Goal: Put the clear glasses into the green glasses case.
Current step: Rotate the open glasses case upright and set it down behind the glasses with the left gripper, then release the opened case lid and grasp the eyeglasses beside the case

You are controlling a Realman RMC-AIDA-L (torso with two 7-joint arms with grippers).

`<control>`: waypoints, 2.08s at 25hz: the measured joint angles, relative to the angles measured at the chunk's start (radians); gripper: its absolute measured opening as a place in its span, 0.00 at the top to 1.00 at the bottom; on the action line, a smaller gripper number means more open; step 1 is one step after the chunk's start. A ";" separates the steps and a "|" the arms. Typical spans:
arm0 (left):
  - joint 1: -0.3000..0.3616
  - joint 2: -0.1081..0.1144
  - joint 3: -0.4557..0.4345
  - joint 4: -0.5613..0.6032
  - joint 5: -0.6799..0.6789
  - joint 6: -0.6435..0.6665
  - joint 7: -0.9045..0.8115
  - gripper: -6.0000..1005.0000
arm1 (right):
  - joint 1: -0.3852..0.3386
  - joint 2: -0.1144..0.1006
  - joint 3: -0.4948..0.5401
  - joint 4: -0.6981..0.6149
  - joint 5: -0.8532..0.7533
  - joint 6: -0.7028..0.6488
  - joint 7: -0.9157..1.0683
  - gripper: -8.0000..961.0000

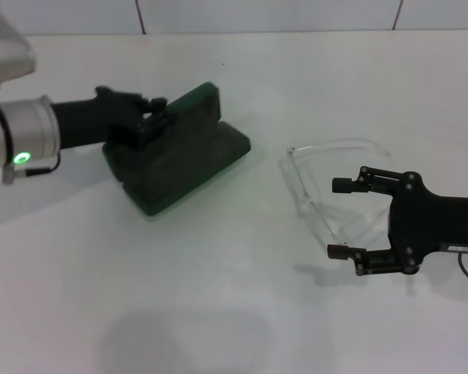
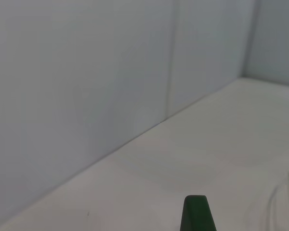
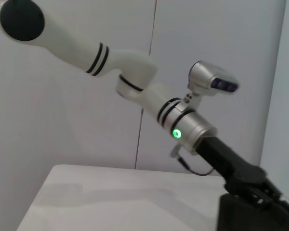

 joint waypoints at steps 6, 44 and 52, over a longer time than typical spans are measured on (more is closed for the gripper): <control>-0.101 -0.025 0.013 -0.014 0.102 -0.038 0.090 0.78 | -0.004 0.002 0.003 -0.001 0.003 -0.004 -0.001 0.16; 0.027 -0.041 0.228 0.086 -0.239 0.038 0.254 0.49 | -0.059 -0.030 0.063 -0.057 -0.025 -0.035 0.170 0.17; 0.211 -0.043 0.231 -0.018 -0.560 0.251 0.603 0.46 | -0.071 -0.066 0.217 -0.380 -0.299 -0.035 0.803 0.17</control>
